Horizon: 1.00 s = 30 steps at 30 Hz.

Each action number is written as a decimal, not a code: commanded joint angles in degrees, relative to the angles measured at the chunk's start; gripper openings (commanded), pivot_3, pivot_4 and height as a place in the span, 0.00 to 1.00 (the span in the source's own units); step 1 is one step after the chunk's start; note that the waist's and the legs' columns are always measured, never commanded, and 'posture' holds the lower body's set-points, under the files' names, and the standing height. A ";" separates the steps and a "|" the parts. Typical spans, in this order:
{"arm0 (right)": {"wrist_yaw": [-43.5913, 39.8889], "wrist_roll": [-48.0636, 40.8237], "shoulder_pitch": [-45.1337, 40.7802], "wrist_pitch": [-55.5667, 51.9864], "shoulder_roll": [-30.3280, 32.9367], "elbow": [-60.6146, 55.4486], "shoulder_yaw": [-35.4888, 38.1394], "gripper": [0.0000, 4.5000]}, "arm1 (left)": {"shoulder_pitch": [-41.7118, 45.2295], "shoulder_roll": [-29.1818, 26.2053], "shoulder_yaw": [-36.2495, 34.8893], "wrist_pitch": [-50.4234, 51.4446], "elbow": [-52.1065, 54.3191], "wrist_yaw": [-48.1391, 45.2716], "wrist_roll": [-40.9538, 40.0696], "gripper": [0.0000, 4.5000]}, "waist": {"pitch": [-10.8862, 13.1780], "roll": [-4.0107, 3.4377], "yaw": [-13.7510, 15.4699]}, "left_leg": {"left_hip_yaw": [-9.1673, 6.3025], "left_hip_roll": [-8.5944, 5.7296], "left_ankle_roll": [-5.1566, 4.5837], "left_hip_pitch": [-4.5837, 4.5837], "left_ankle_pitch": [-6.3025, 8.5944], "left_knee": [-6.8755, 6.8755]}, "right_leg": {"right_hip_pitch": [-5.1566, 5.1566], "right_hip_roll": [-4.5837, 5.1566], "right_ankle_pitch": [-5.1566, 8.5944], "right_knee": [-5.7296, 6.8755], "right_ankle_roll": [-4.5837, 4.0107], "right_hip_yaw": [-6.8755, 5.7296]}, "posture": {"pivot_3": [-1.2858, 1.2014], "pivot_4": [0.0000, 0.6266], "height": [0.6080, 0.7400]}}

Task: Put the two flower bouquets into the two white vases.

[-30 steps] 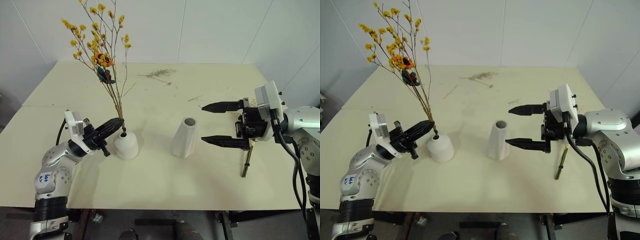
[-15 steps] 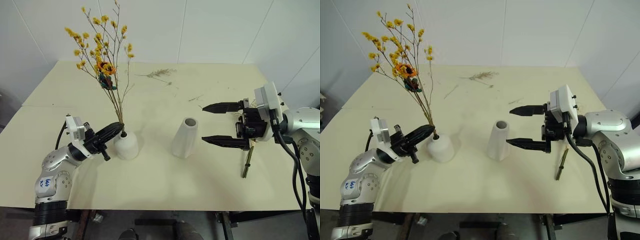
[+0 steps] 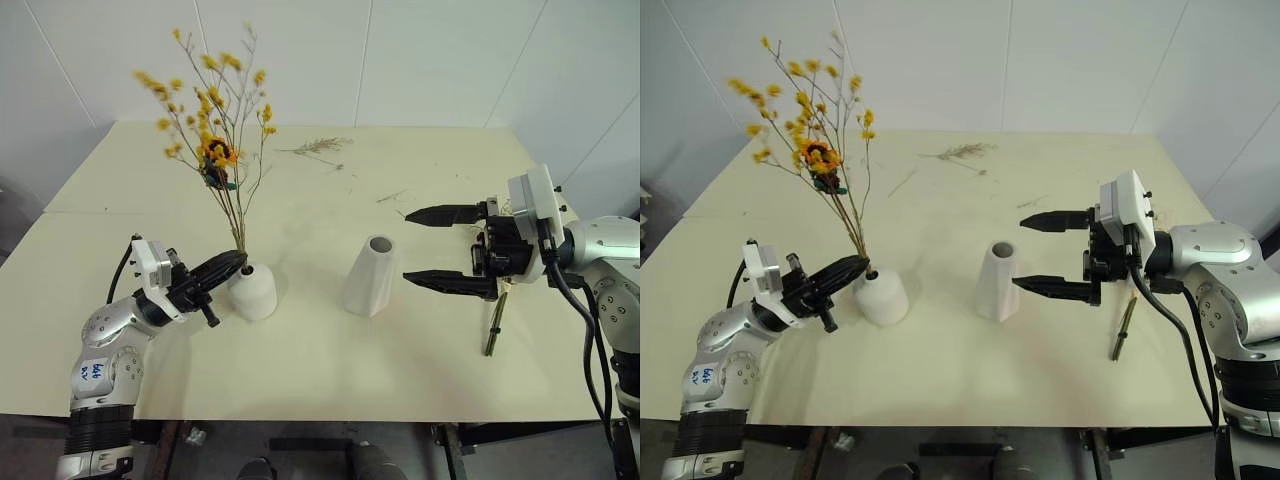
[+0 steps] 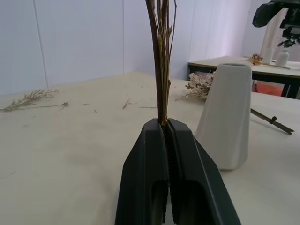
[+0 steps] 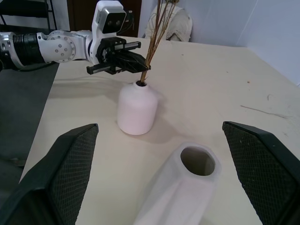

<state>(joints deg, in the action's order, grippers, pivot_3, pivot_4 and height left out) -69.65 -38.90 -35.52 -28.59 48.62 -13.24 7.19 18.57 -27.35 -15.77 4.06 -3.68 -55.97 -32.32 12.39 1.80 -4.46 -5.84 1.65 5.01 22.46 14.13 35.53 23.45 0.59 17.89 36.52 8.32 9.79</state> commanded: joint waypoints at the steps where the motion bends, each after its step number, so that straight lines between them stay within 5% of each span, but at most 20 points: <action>1: 0.39 -0.31 -0.30 1.15 -0.03 -0.97 1.46 1.00 | -0.10 0.24 -0.36 -2.41 -0.79 0.39 0.73 0.00 | 0.00 0.00 -0.03 | 0.00 0.00 0.00 0.00 0.00 0.00 | 0.00 0.00 0.00 0.00 0.00 0.00 | 0.52 0.24 1.00; 12: 0.93 -0.58 -0.45 0.71 -0.04 -1.44 1.32 1.00 | -0.81 0.18 1.40 0.63 0.10 1.76 0.50 0.00 | 0.00 0.00 0.04 | 0.00 0.00 0.00 -0.01 0.00 -0.02 | 0.00 0.01 0.00 -0.01 0.00 0.00 | 0.52 0.24 1.00; 17: 1.28 -0.48 -0.68 0.68 -0.28 -1.39 1.03 1.00 | -1.57 -1.23 0.93 8.53 4.06 2.94 -3.27 0.31 | 0.00 0.00 0.03 | 0.00 0.00 0.00 -0.01 0.00 -0.02 | -0.01 0.02 0.00 -0.01 0.00 0.00 | 0.52 0.24 1.00; 27: 1.28 0.15 -1.04 1.29 -1.09 -0.11 0.63 1.00 | -4.05 -6.69 -1.37 7.48 8.25 1.04 -2.08 1.00 | 0.00 0.00 -0.26 | 0.01 0.02 0.00 -0.03 0.00 -0.13 | 0.03 0.01 0.02 -0.02 -0.03 0.00 | 0.52 0.24 1.00; 30: 0.96 0.60 -1.36 1.28 -0.95 0.71 0.64 1.00 | -5.15 -11.45 -1.36 8.70 8.42 -2.04 -1.99 1.00 | 0.00 -0.01 -0.27 | 0.01 0.02 0.00 -0.03 0.00 -0.16 | 0.04 0.00 0.03 -0.02 -0.06 0.00 | 0.52 0.24 1.00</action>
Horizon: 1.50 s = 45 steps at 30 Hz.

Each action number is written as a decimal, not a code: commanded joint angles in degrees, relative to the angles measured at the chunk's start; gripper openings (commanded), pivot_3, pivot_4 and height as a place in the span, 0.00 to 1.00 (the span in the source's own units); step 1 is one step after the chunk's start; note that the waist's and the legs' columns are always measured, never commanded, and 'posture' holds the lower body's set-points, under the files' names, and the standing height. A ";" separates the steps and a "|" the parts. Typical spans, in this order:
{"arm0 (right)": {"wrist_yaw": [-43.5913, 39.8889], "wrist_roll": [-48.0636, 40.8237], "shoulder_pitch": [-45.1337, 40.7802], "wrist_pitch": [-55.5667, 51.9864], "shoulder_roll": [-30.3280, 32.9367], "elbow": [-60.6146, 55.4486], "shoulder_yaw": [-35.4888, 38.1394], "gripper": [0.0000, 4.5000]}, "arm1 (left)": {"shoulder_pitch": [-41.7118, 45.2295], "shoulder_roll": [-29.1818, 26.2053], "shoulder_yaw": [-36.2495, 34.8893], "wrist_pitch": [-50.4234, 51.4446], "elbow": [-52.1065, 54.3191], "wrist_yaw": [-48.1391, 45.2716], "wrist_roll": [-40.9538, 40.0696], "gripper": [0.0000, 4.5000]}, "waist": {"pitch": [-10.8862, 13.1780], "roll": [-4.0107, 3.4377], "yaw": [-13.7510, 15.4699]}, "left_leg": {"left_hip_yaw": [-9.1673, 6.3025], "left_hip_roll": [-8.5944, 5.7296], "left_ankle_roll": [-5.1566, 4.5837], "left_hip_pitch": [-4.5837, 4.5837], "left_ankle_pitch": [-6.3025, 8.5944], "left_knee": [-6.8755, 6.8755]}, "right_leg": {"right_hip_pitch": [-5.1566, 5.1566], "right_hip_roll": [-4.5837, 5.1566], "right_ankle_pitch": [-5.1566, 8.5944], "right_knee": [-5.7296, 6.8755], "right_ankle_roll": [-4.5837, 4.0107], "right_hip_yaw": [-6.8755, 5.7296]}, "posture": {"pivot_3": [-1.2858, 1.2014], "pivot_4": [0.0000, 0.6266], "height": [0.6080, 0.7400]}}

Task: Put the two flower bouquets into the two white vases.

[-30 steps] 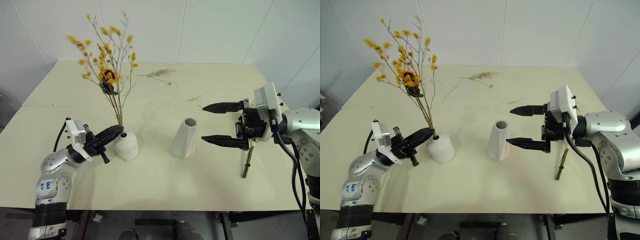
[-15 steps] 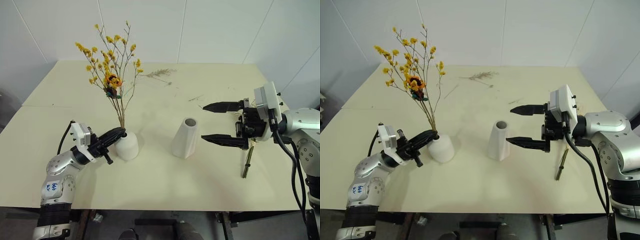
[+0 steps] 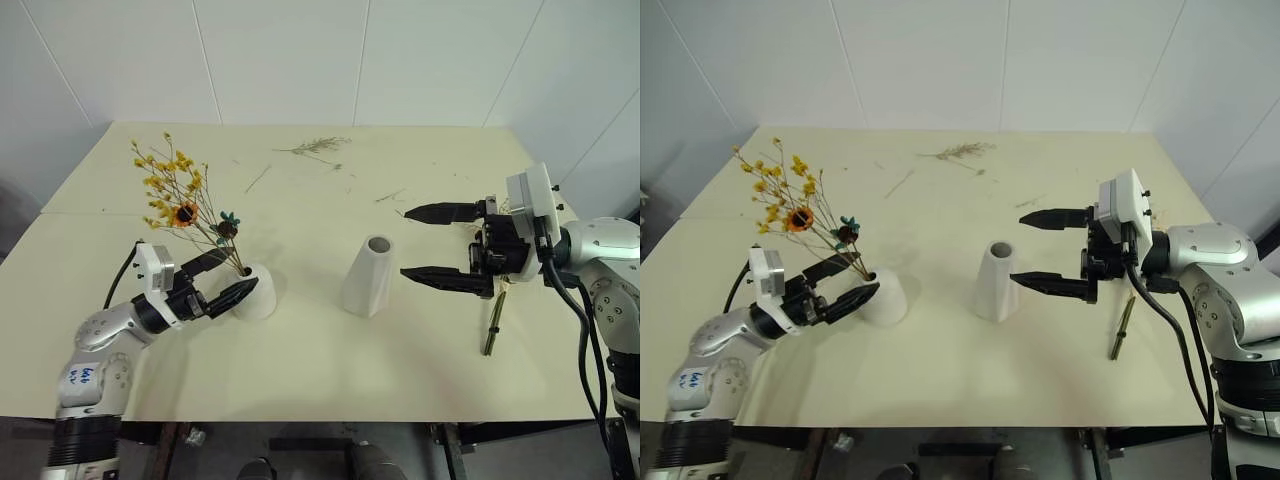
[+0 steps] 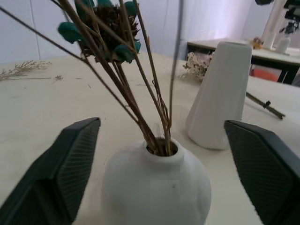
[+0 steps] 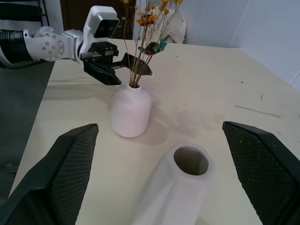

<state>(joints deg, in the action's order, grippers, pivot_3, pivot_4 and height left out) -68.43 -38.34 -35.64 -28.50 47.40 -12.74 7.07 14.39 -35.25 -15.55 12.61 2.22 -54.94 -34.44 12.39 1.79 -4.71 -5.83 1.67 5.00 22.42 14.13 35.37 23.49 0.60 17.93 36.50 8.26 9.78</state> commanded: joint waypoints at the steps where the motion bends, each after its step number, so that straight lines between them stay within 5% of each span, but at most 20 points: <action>1: -0.32 0.22 -1.33 0.94 0.57 0.56 0.85 1.00 | -1.30 -5.62 -1.49 0.46 2.33 -4.77 0.18 1.00 | 0.00 0.00 -0.02 | 0.01 0.00 0.00 0.00 0.00 -0.01 | 0.00 0.00 0.01 -0.02 -0.01 0.00 | 0.52 0.24 1.00; 7: 0.08 1.53 -2.31 -3.05 6.08 5.08 3.09 1.00 | 0.11 -20.24 -0.83 9.74 2.58 -16.39 -3.22 1.00 | 0.08 -0.05 0.07 | 0.04 0.02 0.00 0.10 0.00 -0.22 | 0.16 0.02 0.09 -0.14 -0.13 -0.01 | 0.52 0.24 1.00; 12: 1.52 3.49 -0.99 -9.73 14.81 9.89 5.55 1.00 | 6.51 -26.06 -0.53 16.03 5.95 -20.75 -7.60 1.00 | 0.15 -0.16 0.28 | 0.05 0.02 -0.03 0.20 0.04 -0.36 | 0.21 0.06 0.13 -0.34 -0.12 -0.05 | 0.52 0.24 1.00; 23: 8.33 6.26 7.04 -33.85 29.37 12.26 5.48 1.00 | 22.53 -19.27 4.86 21.15 9.86 -18.36 -12.45 1.00 | 0.18 -0.34 -0.05 | 0.08 0.05 -0.15 0.59 0.14 -0.20 | 0.51 0.04 0.16 -0.32 -0.07 -0.10 | 0.52 0.24 1.00; 31: 20.33 9.29 -5.41 -53.46 24.22 16.42 -4.17 1.00 | 20.22 -18.64 2.37 14.81 5.03 -21.10 -8.41 1.00 | 0.20 -0.38 -0.37 | 0.14 0.05 -0.09 0.50 0.08 0.04 | 0.56 -0.01 0.15 0.04 -0.10 -0.02 | 0.52 0.24 1.00; 45: 25.84 19.78 -22.27 -53.52 13.57 37.68 -19.06 1.00 | 13.32 -23.48 -7.97 20.33 10.14 -18.62 -13.16 1.00 | 0.20 -0.37 -0.12 | 0.16 0.04 -0.08 0.88 0.07 -0.11 | 1.00 0.03 0.16 0.07 -0.10 -0.02 | 0.52 0.24 1.00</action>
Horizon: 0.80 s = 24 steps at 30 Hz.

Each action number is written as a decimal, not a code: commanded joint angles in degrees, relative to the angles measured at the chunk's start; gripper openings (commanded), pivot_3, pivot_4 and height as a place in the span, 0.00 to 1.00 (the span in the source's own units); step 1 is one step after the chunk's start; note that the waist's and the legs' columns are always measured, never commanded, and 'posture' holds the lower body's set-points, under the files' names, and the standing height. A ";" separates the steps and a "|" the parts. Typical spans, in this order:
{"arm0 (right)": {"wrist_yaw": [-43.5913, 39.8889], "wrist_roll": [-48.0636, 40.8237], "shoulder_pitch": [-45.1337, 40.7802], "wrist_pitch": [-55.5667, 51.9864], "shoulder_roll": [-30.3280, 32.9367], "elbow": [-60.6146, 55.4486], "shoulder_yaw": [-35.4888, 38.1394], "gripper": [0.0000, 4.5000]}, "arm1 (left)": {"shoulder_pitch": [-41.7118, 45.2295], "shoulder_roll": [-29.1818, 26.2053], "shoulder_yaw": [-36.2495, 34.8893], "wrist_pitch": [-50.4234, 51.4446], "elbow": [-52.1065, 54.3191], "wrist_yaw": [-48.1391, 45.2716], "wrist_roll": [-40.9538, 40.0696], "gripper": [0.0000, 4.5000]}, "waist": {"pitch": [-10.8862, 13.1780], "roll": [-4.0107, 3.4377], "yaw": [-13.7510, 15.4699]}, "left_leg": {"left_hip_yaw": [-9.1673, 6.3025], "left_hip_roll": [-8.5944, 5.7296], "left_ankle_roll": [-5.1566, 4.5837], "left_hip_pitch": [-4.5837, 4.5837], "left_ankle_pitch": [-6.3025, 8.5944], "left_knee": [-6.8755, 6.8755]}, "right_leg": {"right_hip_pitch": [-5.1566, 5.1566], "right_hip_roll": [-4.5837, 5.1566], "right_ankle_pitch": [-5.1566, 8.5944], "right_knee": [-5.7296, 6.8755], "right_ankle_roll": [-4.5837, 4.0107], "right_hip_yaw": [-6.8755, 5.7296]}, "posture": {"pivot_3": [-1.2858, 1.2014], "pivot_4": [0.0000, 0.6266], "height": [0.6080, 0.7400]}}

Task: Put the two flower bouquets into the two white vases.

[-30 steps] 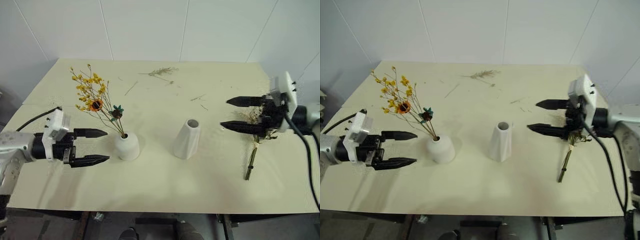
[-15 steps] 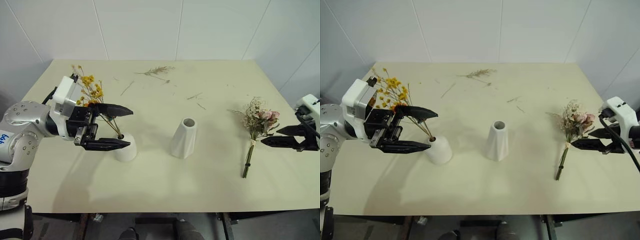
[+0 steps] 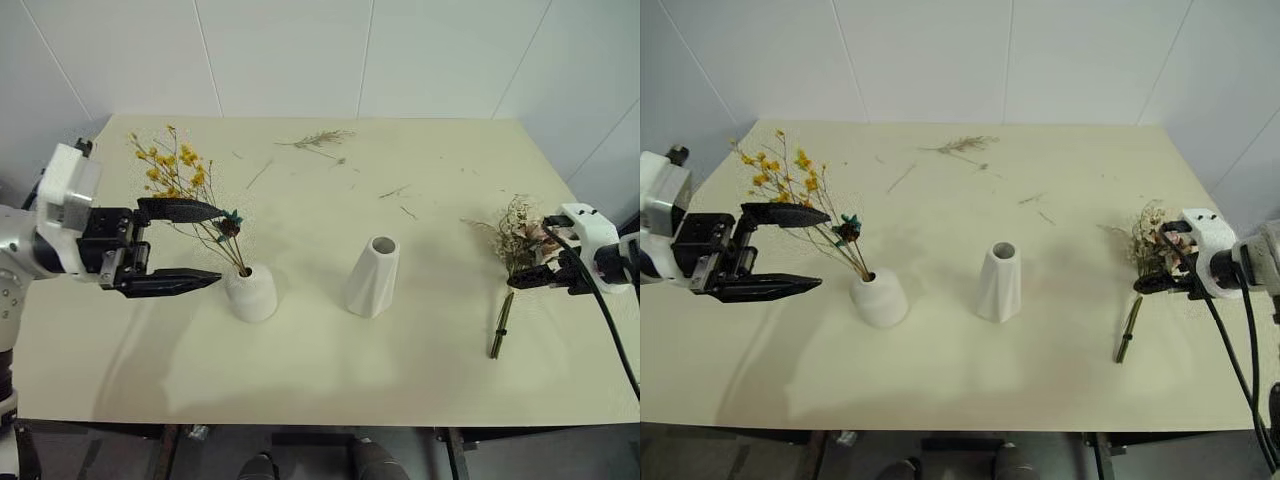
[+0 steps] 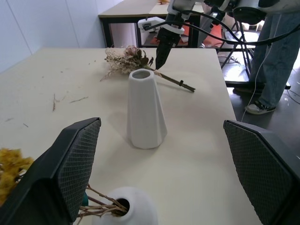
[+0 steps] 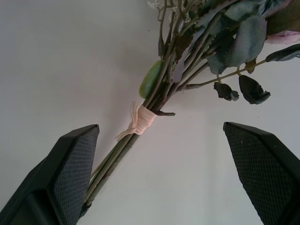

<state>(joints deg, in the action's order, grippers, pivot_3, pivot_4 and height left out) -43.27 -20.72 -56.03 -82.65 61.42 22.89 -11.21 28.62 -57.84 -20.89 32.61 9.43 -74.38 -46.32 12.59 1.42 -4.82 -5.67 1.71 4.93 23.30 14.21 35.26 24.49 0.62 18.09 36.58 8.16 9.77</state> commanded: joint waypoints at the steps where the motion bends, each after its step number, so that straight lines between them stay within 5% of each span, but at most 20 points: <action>1: 1.01 2.69 -2.42 0.64 -1.19 2.96 -1.11 1.00 | -1.60 -0.91 -3.08 0.61 3.57 1.15 -1.61 1.00 | 0.00 0.00 -0.02 | 0.00 0.00 0.00 0.00 0.00 0.00 | 0.00 0.00 0.00 0.02 0.00 0.00 | 0.52 0.24 1.00; 17: 3.75 3.81 -10.46 -9.85 -13.56 14.10 -6.28 1.00 | -8.77 -3.58 -10.71 4.94 9.75 3.89 -5.07 1.00 | -0.04 0.07 -0.40 | -0.01 -0.01 0.05 -0.02 -0.04 0.27 | 0.02 -0.04 0.01 0.41 -0.02 0.00 | 0.52 0.24 1.00; 24: 5.02 4.95 -7.77 -8.76 -14.35 14.54 -4.80 0.50 | -10.54 -4.13 -12.44 5.45 9.92 4.47 -5.33 1.00 | -0.11 0.18 -0.63 | -0.02 0.00 0.05 -0.04 -0.04 0.32 | -0.01 -0.06 0.01 0.45 -0.02 0.00 | 0.52 0.24 1.00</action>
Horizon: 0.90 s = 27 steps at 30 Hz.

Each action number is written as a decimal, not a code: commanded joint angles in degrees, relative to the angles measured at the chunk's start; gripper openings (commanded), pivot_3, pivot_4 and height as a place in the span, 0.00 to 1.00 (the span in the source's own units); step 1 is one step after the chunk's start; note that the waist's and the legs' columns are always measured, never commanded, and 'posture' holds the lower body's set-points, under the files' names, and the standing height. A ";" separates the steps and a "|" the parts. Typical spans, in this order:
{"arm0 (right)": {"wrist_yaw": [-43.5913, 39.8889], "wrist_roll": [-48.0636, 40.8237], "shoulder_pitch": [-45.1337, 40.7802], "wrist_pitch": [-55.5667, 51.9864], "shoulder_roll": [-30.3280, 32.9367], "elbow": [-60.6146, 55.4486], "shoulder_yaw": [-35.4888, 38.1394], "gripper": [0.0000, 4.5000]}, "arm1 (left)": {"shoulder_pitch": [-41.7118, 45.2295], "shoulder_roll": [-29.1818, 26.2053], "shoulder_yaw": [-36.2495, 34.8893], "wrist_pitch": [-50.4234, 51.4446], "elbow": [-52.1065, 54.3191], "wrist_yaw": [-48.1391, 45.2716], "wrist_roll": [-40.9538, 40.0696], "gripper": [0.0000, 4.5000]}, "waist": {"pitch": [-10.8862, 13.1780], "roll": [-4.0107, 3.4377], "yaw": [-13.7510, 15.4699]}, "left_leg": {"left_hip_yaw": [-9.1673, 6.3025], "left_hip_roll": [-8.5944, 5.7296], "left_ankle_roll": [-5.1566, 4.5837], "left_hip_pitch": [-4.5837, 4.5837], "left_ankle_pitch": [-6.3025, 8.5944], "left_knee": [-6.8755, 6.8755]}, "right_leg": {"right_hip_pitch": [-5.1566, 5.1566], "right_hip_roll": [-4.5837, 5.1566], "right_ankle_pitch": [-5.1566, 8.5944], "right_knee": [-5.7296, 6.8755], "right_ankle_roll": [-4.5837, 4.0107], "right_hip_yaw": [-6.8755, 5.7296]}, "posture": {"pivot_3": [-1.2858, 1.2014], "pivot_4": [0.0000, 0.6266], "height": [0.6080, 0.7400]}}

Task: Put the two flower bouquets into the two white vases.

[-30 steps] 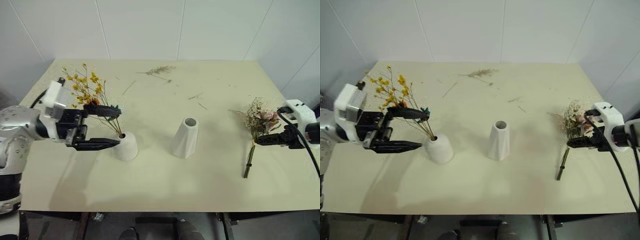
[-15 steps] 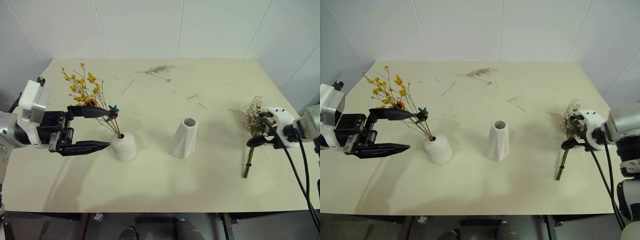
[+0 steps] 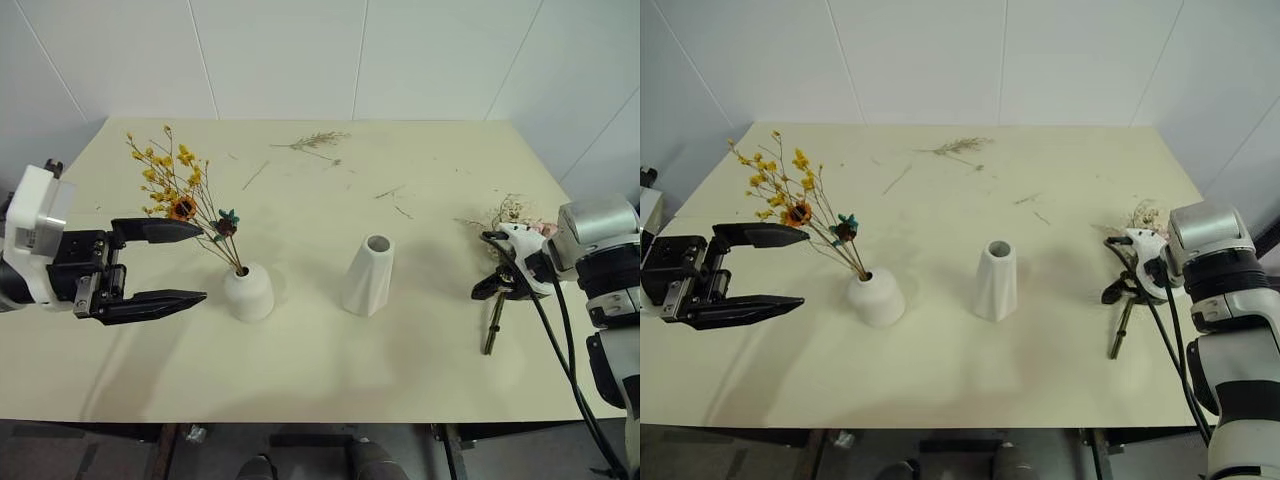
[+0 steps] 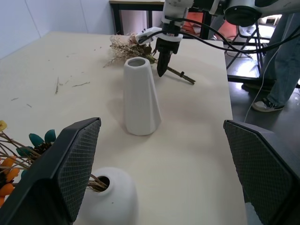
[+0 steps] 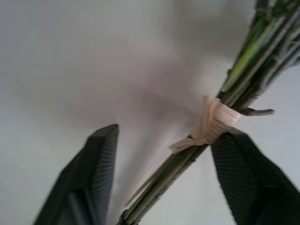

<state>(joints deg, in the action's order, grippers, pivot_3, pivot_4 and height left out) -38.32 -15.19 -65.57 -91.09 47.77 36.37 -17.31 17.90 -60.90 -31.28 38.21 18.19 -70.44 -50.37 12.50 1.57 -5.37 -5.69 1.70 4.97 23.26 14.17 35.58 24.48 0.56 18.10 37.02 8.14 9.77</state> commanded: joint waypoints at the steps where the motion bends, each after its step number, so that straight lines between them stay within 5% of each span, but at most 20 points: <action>1: 0.23 -0.63 2.16 -0.40 -0.84 0.87 1.91 0.43 | 0.31 -0.93 -1.69 -0.35 0.96 0.60 -1.14 1.00 | -0.05 0.08 -0.17 | 0.00 0.00 0.00 0.00 0.00 0.00 | -0.01 0.00 0.00 0.00 0.00 0.00 | 0.52 0.24 1.00; 7: 1.49 -1.35 3.70 -1.40 -1.61 -0.58 7.71 0.01 | 2.15 0.33 1.89 -2.28 -1.14 0.27 0.05 1.00 | -0.11 0.19 -1.02 | -0.01 0.00 0.00 -0.03 0.00 0.01 | -0.05 -0.01 0.00 0.01 0.00 0.00 | 0.52 0.24 1.00; 15: -6.26 -11.24 11.37 20.48 -2.74 -18.47 30.22 0.00 | 4.80 2.97 6.81 -6.94 -7.81 -0.94 3.35 1.00 | -0.06 0.11 -1.55 | 0.00 0.00 -0.02 -0.06 -0.01 0.09 | -0.07 -0.04 -0.03 0.17 0.05 0.02 | 0.52 0.24 1.00; 19: -2.27 -15.30 16.70 36.39 -8.69 -30.69 43.47 0.00 | 6.59 4.00 8.88 -8.22 -10.25 -1.13 4.39 1.00 | -0.04 0.07 -1.24 | -0.05 0.01 -0.02 -0.05 -0.01 0.09 | -0.06 -0.04 -0.02 0.26 0.05 0.00 | 0.52 0.24 1.00; 27: -1.57 -27.38 18.60 43.64 -15.01 -45.85 48.32 0.00 | 11.54 5.15 12.49 -10.35 -16.11 -2.80 6.66 1.00 | -0.04 0.07 -0.96 | -0.08 -0.01 -0.01 -0.06 -0.02 0.32 | -0.06 -0.02 -0.02 0.50 0.05 -0.01 | 0.52 0.24 1.00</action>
<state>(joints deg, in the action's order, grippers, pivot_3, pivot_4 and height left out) -40.27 -38.46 -46.58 -47.60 33.01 -5.17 29.56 27.96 -55.79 -18.67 29.12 2.57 -72.72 -44.16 12.46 1.64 -6.33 -5.78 1.69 4.97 23.20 14.15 35.93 24.42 0.53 18.08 37.56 8.18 9.76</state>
